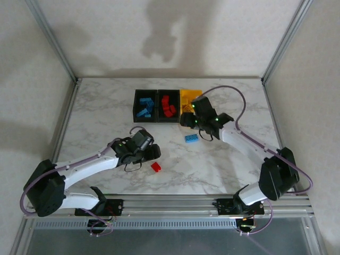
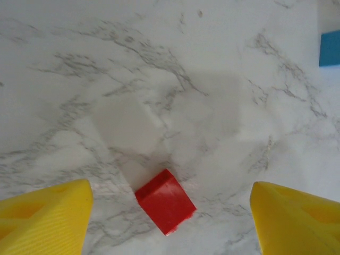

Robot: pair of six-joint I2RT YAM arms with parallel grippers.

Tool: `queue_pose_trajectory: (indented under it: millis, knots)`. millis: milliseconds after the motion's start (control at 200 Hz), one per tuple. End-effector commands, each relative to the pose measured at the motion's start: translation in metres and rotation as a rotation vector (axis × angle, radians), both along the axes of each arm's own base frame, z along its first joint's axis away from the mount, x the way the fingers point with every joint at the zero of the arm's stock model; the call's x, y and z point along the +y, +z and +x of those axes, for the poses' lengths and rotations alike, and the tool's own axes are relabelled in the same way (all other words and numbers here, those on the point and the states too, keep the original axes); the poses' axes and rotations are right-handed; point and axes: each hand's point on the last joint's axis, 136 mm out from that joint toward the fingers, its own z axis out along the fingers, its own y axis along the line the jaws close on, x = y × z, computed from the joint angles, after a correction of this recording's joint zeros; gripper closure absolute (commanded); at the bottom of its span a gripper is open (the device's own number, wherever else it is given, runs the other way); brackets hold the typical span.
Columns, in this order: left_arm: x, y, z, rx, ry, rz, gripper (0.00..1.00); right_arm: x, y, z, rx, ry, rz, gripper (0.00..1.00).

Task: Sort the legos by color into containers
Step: Pick up the lego from the center of the table.

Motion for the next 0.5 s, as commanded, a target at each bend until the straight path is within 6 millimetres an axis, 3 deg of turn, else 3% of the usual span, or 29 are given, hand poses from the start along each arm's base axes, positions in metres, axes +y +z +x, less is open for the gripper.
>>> queue_pose_trajectory:
  millis: [0, 210, 496]
  knots:
    - [-0.006, -0.009, -0.009, 0.059, 0.031, 0.045, 0.22, -0.020, 0.001, -0.017, -0.023, -0.056, 0.009, 0.38]
    - [-0.021, -0.027, -0.019, 0.112, 0.022, 0.119, 0.20, -0.044, -0.013, -0.039, -0.005, -0.093, 0.014, 0.37]
    - [-0.032, -0.057, -0.032, 0.193, -0.023, 0.231, 0.26, -0.066, -0.013, -0.044, -0.025, -0.140, 0.008, 0.37]
